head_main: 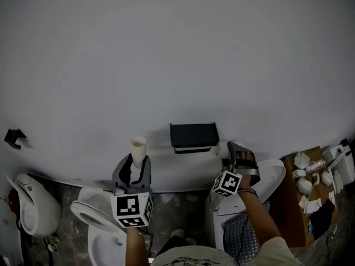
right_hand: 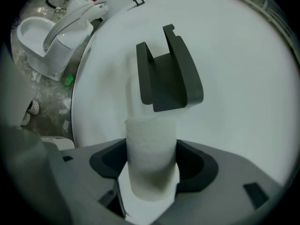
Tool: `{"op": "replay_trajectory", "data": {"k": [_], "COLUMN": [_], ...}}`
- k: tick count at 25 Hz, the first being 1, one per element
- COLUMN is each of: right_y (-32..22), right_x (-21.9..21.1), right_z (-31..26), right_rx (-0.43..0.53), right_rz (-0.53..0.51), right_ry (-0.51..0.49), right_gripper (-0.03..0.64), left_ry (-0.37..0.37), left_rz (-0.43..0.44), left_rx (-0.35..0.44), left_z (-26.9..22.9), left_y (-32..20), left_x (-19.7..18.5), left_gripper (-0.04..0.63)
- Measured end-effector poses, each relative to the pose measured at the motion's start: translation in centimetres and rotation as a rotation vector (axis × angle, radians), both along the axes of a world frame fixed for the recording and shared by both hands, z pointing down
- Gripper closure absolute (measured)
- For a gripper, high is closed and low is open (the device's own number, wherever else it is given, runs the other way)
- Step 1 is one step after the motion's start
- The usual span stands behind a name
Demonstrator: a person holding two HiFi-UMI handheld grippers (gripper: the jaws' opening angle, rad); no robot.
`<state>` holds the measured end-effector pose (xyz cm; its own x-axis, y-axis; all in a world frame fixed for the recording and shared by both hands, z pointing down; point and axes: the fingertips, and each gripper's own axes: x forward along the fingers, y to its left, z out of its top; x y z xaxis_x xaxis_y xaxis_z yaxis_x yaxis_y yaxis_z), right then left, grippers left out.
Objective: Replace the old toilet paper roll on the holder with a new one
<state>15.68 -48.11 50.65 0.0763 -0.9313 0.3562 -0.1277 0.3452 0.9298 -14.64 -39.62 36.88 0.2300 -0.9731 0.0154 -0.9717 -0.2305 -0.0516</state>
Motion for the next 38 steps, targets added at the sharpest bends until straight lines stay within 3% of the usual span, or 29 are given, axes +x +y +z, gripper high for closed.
{"op": "replay_trajectory", "data": {"k": [10,23,30,38], "right_y": [-0.7,-0.7,-0.2,1.2], "right_x": [-3.0,-8.4,-12.7,-16.1], "right_z": [0.7,1.0,0.9,0.3], "right_rx": [-0.003,0.036,0.051,0.013], "right_rz": [-0.053,-0.119,-0.213,-0.284], "right_ry": [0.015,0.012,0.045,-0.062], "right_gripper": [0.316,0.316,0.316,0.277], "left_ry": [-0.006,-0.012,-0.016,-0.02], "left_rz": [-0.035,-0.149,-0.189,-0.205], "left_rx": [-0.007,-0.009,-0.012,-0.007], "left_z": [0.4,0.6,0.7,0.5], "left_y": [0.9,3.6,4.9,5.8], "left_x": [-1.5,-6.4,-7.9,-8.4], "left_gripper": [0.413,0.413,0.413,0.413]}}
